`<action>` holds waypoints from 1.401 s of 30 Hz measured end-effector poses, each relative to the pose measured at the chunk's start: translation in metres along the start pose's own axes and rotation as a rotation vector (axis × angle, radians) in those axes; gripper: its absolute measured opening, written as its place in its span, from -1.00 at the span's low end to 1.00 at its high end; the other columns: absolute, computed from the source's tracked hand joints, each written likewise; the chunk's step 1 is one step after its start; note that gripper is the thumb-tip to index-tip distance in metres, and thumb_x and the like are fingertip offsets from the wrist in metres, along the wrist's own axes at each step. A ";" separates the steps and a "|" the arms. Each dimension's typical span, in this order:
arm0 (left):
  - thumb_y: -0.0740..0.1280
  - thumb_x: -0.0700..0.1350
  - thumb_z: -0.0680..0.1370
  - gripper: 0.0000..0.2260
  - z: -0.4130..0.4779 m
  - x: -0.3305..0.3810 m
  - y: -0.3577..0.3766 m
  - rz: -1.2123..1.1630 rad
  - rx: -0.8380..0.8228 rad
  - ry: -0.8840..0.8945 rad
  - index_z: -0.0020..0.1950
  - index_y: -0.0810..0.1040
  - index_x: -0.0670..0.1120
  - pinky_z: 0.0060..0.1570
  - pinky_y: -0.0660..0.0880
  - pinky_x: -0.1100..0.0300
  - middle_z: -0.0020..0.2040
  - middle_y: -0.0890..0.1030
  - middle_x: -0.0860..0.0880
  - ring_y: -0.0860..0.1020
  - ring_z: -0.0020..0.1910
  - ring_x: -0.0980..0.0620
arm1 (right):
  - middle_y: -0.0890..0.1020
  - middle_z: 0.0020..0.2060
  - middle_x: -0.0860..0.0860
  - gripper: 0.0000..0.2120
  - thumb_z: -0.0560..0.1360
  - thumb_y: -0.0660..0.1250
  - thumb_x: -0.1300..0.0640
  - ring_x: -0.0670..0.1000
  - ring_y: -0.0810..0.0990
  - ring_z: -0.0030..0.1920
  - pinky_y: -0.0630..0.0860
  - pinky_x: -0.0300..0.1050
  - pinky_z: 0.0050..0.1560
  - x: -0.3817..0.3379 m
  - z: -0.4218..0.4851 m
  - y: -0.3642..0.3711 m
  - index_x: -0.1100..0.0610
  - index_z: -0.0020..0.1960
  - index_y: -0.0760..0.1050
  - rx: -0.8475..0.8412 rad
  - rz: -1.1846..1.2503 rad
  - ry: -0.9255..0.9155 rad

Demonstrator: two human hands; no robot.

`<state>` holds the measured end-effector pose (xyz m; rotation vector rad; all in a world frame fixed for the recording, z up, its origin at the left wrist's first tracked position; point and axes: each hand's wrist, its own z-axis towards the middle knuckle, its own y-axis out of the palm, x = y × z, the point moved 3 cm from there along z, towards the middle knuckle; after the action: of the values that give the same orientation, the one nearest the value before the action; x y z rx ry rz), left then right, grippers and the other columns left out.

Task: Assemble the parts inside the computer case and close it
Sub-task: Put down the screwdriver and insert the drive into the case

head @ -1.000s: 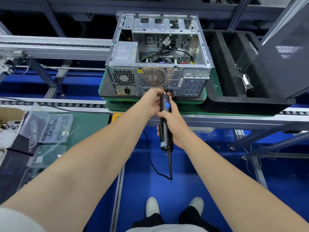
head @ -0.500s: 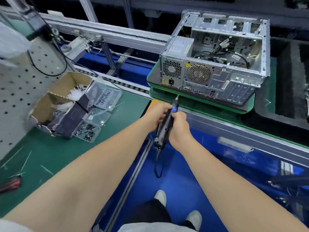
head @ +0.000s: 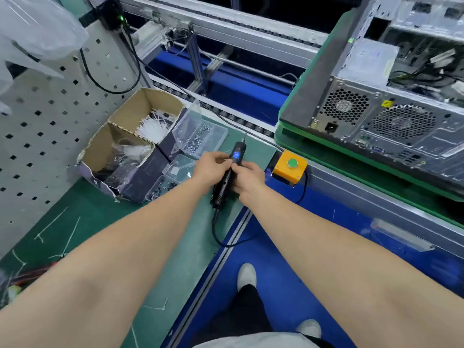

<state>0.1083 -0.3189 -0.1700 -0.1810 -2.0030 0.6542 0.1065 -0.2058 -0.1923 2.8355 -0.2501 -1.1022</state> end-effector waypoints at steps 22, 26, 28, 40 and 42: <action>0.37 -0.16 0.51 -0.65 0.031 0.015 0.007 0.260 0.201 0.058 0.31 0.51 -0.06 0.25 0.40 0.08 0.30 0.43 -0.10 0.45 0.29 -0.10 | 0.67 0.11 0.04 -0.79 0.57 0.39 0.16 0.09 0.63 0.06 0.61 -0.03 0.14 -0.026 0.025 0.008 0.03 0.19 0.65 0.170 -0.323 -0.110; 0.33 -0.10 0.49 -0.77 0.023 0.053 0.009 0.095 0.424 0.174 0.13 0.58 0.04 0.22 0.39 0.09 0.14 0.44 0.04 0.46 0.19 -0.01 | 0.63 -0.12 -0.16 -0.86 0.60 0.34 0.06 -0.05 0.57 -0.10 0.46 -0.18 -0.19 -0.071 0.011 0.003 0.01 0.09 0.66 0.189 -0.331 -0.305; 0.32 -0.13 0.49 -0.80 0.022 0.083 0.013 -0.009 0.455 0.259 0.09 0.58 0.04 0.16 0.35 0.19 0.12 0.48 0.04 0.47 0.14 0.02 | 0.67 -0.08 -0.14 -0.84 0.61 0.33 0.07 -0.02 0.60 -0.01 0.54 -0.11 0.01 -0.101 0.002 -0.005 0.03 0.09 0.68 0.184 -0.367 -0.407; 0.24 -0.26 0.51 -0.78 -0.009 0.268 0.063 -0.355 0.303 0.636 -0.04 0.60 0.02 -0.12 0.34 0.51 0.00 0.62 0.01 0.51 -0.09 0.28 | 0.68 -0.19 -0.14 -0.82 0.65 0.27 0.08 -0.11 0.62 -0.14 0.44 -0.14 -0.17 -0.243 -0.070 -0.097 -0.02 -0.05 0.63 0.290 -0.407 -0.861; 0.24 -0.28 0.51 -0.77 -0.023 0.305 0.087 -0.377 0.230 0.701 -0.05 0.61 0.00 -0.09 0.38 0.46 -0.02 0.64 0.03 0.54 -0.08 0.20 | 0.69 -0.21 -0.14 -0.82 0.65 0.28 0.05 -0.13 0.63 -0.15 0.47 -0.16 -0.21 -0.265 -0.083 -0.133 -0.04 -0.04 0.65 0.375 -0.378 -0.902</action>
<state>-0.0394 -0.1185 0.0281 0.0991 -1.2312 0.4820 -0.0136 -0.0241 0.0253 2.4827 0.0470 -2.6089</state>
